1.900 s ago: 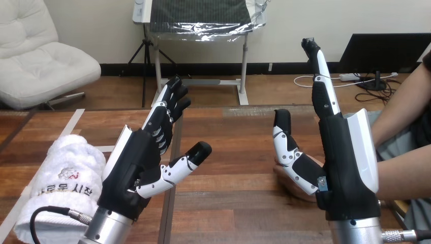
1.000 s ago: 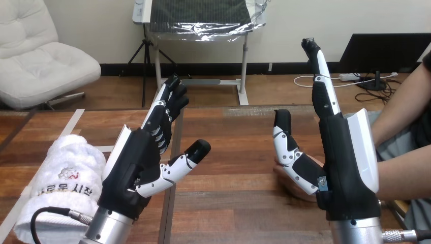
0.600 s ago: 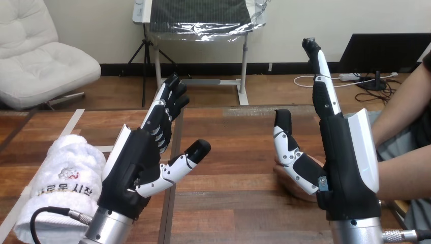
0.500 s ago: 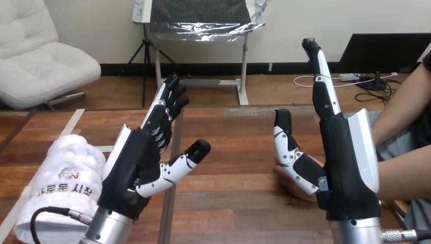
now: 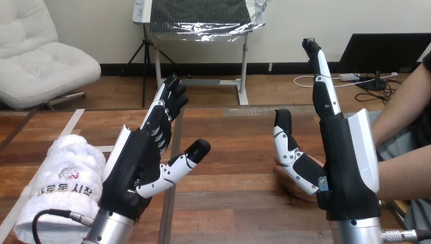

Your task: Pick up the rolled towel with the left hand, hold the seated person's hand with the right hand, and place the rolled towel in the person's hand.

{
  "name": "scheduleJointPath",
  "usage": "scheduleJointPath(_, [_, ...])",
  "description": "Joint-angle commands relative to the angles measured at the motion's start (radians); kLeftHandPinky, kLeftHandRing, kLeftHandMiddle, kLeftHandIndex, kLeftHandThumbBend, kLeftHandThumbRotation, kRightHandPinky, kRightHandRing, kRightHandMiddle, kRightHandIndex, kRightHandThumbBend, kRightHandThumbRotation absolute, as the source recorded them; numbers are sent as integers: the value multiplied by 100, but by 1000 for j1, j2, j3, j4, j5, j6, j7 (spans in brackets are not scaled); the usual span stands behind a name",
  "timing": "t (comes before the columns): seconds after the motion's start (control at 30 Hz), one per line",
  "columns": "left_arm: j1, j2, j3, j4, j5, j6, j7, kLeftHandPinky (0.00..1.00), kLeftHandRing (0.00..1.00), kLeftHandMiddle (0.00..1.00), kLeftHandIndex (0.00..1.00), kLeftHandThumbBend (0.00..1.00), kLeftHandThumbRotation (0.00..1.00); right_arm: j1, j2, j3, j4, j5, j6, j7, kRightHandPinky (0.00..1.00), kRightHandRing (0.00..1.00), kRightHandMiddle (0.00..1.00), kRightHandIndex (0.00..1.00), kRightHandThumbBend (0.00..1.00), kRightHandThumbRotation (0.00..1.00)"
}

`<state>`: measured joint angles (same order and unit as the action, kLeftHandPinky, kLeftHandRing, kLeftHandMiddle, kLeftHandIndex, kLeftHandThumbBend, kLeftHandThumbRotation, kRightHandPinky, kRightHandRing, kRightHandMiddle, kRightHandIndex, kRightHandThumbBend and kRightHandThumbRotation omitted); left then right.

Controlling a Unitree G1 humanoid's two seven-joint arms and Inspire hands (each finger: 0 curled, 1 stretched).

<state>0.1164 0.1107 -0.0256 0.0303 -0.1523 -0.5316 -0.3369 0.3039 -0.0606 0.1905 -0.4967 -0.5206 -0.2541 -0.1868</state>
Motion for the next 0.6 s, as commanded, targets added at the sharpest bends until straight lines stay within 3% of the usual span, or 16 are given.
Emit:
scheduleJointPath(0.0, [-9, -33, 9, -73, 39, -21, 61, 100, 97, 98, 99, 64, 35, -44, 14, -8, -18, -8, -5, -11, 100, 100, 100, 100, 0, 0])
scheduleJointPath(0.17, [10, -53, 21, -97, 136, -48, 143, 100, 99, 99, 100, 62, 31, -44, 13, -10, -18, 4, -8, -7, 100, 100, 100, 100, 0, 0])
scheduleJointPath(0.33, [37, -84, 45, -144, 318, -44, 286, 100, 99, 100, 100, 61, 29, -44, 13, -11, -18, 10, -9, -6, 100, 100, 100, 100, 0, 0])
scheduleJointPath(0.57, [49, -116, 64, -175, 489, -39, 447, 97, 98, 99, 98, 63, 23, -47, 11, -11, -14, 14, -11, -3, 100, 100, 100, 100, 0, 0])
